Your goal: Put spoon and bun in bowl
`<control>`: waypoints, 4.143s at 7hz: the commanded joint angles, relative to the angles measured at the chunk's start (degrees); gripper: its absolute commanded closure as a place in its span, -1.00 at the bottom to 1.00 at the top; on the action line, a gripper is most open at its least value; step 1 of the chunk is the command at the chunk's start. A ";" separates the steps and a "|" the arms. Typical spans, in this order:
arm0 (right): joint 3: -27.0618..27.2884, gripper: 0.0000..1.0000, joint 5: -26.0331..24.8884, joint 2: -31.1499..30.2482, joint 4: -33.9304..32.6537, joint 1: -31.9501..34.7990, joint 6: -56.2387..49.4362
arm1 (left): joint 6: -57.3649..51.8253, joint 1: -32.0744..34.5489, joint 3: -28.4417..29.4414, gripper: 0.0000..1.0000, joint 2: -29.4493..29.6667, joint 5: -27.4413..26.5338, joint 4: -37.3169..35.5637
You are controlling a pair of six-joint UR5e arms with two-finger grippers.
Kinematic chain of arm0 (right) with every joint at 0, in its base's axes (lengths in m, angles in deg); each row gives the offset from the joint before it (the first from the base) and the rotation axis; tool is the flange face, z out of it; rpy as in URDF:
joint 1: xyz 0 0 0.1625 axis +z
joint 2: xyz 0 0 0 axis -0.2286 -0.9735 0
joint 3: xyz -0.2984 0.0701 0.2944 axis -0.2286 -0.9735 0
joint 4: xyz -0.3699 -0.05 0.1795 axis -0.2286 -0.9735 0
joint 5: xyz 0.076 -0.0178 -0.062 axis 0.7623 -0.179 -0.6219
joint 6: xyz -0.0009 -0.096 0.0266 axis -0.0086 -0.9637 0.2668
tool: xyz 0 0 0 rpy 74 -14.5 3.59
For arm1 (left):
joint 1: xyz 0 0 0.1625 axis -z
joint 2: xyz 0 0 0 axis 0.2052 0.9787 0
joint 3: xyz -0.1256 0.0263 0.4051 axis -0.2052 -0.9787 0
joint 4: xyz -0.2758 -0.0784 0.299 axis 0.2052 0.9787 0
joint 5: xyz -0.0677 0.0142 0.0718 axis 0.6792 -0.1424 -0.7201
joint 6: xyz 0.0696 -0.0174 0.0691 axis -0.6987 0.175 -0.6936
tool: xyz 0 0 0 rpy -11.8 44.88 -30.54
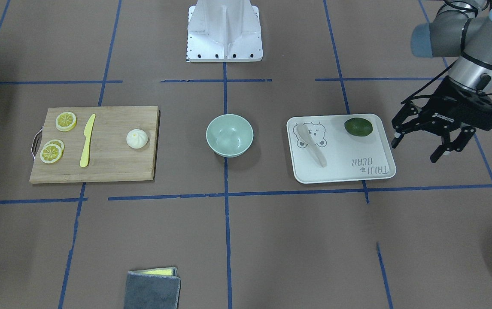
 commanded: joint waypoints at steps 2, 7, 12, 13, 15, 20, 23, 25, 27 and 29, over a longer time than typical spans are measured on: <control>-0.15 -1.00 0.05 -0.05 0.06 0.00 0.11 | 26.43 -15.73 0.61 -0.85 2.73 -15.79 -8.69; -0.24 -1.00 0.05 -0.05 0.06 0.00 0.11 | 35.66 -25.08 6.95 -0.43 10.05 -22.06 -16.44; -0.50 -1.00 0.05 0.04 0.06 0.00 0.11 | 35.66 -25.52 7.05 1.00 10.40 -21.89 -16.62; -0.50 -1.00 0.14 0.04 0.06 0.00 0.72 | 35.66 -25.52 6.96 1.00 10.40 -21.89 -16.62; -0.50 -1.00 0.14 0.04 0.06 0.00 0.99 | 35.57 -25.35 5.74 1.00 10.57 -21.89 -16.70; -0.59 -1.00 0.14 0.13 0.06 0.00 0.99 | 51.61 -24.91 10.25 1.00 30.81 -21.80 -33.73; -0.59 -1.00 0.14 0.04 0.06 0.00 0.99 | 56.23 -28.41 16.80 1.00 37.82 -22.06 -34.37; -0.76 -1.00 0.14 0.13 0.14 0.00 0.81 | 53.96 -28.60 16.71 -0.36 37.30 -24.24 -34.28; 0.20 -1.00 0.14 0.13 0.14 0.00 1.07 | 48.27 -28.78 14.71 -1.00 35.90 -24.35 -34.28; 1.51 -1.00 0.66 0.57 0.75 0.00 0.90 | 29.18 -28.08 0.18 -1.00 26.19 -23.91 -34.89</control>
